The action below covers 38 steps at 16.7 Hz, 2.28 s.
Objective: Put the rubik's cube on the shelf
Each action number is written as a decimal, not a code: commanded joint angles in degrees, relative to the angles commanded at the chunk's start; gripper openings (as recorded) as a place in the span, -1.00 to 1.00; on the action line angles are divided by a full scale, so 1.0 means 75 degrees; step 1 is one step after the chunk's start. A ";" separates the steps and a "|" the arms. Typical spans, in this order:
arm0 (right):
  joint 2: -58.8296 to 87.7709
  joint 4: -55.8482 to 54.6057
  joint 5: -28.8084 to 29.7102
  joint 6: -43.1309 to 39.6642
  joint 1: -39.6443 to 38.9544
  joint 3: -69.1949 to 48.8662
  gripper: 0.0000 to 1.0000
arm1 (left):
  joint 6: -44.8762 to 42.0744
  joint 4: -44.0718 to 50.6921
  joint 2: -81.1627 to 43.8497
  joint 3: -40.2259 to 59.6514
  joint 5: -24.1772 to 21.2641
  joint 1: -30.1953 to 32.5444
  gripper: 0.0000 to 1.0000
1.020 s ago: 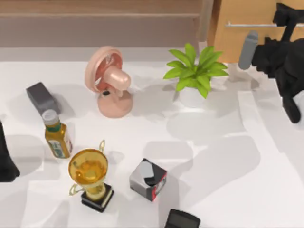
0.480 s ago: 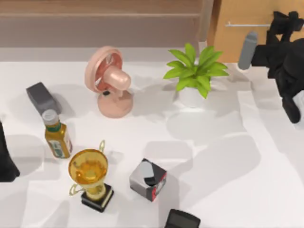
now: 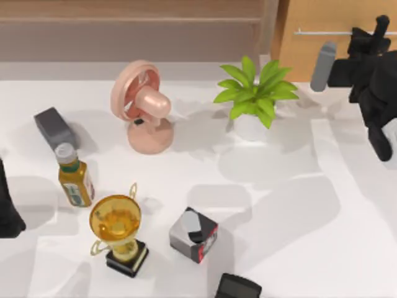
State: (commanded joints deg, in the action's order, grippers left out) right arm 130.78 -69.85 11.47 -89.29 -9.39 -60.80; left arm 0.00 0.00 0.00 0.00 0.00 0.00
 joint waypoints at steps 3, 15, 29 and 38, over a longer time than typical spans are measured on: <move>0.0000 0.0000 0.0000 0.0000 0.0000 0.0000 -1.00 | 0.0000 0.0000 0.0000 0.0000 0.0000 0.0000 1.00; -0.0772 -0.0935 0.0246 0.0027 -0.0098 0.1692 -1.00 | 0.0000 0.0000 0.0000 0.0000 0.0000 0.0000 1.00; -0.1498 -0.2114 0.0517 0.0051 -0.0455 0.3774 -1.00 | 0.0000 0.0000 0.0000 0.0000 0.0000 0.0000 1.00; -0.1740 -0.2681 0.0697 0.0033 -0.0637 0.4472 -1.00 | 0.0000 0.0000 0.0000 0.0000 0.0000 0.0000 1.00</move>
State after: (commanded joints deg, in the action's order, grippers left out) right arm 117.73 -89.96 16.69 -89.05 -14.17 -27.26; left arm 0.00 0.00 0.00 0.00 0.00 0.00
